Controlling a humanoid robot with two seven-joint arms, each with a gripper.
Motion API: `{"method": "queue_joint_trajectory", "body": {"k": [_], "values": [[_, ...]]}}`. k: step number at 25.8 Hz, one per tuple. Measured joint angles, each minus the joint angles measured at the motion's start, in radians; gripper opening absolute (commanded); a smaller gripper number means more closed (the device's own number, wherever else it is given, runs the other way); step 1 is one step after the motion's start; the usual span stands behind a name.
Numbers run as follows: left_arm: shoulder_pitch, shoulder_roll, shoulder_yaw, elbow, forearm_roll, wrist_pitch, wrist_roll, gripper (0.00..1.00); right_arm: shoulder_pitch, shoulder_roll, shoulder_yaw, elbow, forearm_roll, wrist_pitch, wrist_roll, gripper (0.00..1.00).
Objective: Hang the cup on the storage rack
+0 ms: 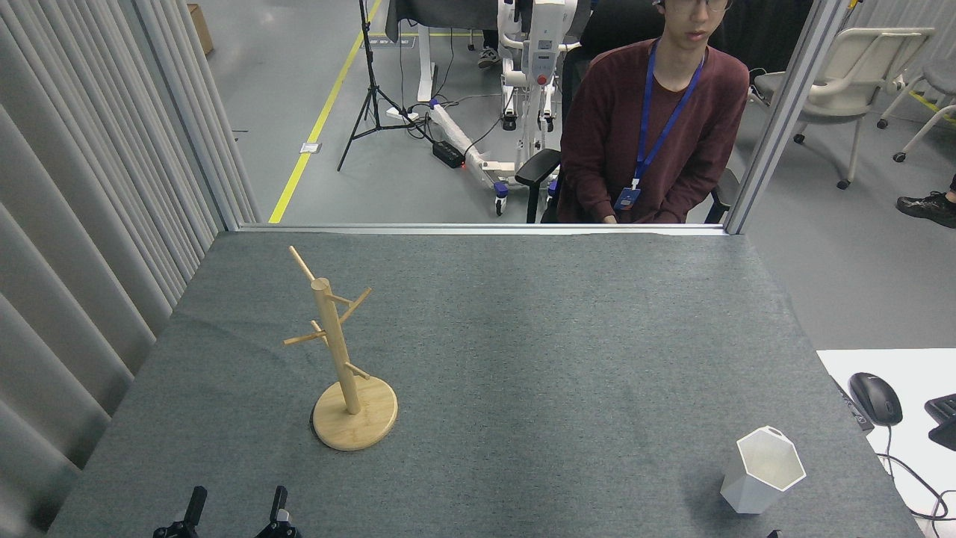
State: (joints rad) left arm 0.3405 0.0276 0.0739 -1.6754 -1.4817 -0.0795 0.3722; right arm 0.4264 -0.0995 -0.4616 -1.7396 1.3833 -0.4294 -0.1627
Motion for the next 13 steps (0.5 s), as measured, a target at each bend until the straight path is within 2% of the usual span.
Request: {"method": "queue_joint_trajectory", "body": {"k": [8, 13], "values": [[0.0, -0.001, 0.001, 0.013, 0.001, 0.017, 0.0, 0.99, -0.004, 0.0, 0.002, 0.011, 0.001, 0.008, 0.002, 0.99], [0.0, -0.001, 0.0, 0.017, 0.001, 0.021, 0.018, 0.99, -0.073, -0.036, 0.008, 0.102, 0.031, 0.018, 0.006, 0.99]]}}
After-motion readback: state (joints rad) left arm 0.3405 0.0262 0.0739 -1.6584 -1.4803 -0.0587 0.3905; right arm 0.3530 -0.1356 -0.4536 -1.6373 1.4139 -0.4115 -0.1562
